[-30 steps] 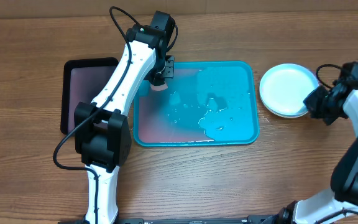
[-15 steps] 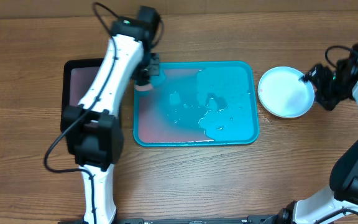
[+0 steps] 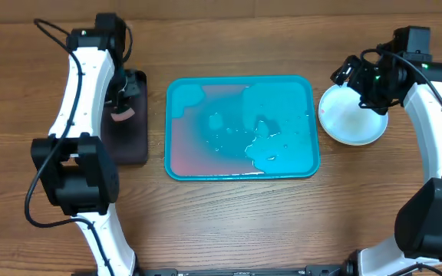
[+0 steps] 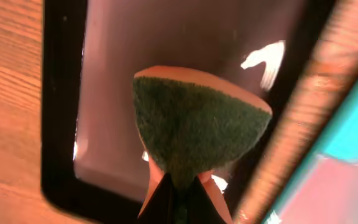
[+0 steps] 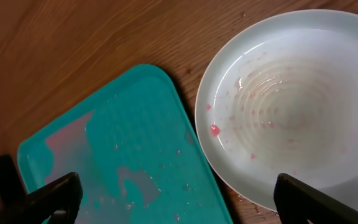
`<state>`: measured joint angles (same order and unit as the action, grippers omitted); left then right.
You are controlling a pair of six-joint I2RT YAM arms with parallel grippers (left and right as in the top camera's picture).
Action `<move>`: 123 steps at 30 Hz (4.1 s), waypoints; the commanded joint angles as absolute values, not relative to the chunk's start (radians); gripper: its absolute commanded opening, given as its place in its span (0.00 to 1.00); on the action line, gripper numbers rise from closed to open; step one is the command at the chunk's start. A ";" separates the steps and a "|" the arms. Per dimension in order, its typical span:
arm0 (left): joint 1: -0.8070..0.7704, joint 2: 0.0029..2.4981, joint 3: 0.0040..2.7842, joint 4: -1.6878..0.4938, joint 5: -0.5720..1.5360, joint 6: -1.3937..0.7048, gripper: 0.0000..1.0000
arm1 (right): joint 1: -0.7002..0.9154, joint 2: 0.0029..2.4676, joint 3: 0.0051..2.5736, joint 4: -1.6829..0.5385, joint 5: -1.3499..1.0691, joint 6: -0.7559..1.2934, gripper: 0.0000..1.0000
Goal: Clean dirty plates on tray and stack at the side
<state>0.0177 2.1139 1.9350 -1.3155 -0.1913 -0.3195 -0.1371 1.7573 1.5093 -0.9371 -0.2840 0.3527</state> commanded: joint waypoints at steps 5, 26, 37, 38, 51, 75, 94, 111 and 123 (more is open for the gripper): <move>0.105 2.106 1.649 -1.078 -0.228 -0.279 0.07 | -0.126 1.747 1.525 -0.954 -0.263 0.306 1.00; 0.036 1.932 2.206 -1.391 -0.156 -0.270 1.00 | -0.123 1.559 1.697 -1.085 -0.263 0.204 1.00; -0.017 1.822 2.247 -1.383 -0.153 -0.270 1.00 | -0.123 1.214 1.787 -1.155 -0.265 0.212 1.00; -0.017 1.823 2.247 -1.383 -0.153 -0.270 1.00 | -0.123 1.196 1.787 -1.155 -0.264 0.212 1.00; -0.017 1.825 2.247 -1.383 -0.153 -0.270 1.00 | -0.124 1.137 1.779 -1.282 -0.210 0.204 1.00; -0.017 1.825 2.247 -1.383 -0.153 -0.270 1.00 | 0.003 0.252 0.176 0.015 -0.222 -0.080 1.00; -0.017 1.825 2.247 -1.383 -0.153 -0.270 1.00 | 0.006 0.002 0.008 -0.057 -0.230 -0.079 1.00; -0.017 1.825 2.247 -1.383 -0.153 -0.270 1.00 | 0.006 0.003 0.008 -0.059 -0.229 -0.079 1.00; -0.016 1.824 2.247 -1.394 -0.158 -0.268 1.00 | 0.006 0.003 0.008 -0.059 -0.229 -0.079 1.00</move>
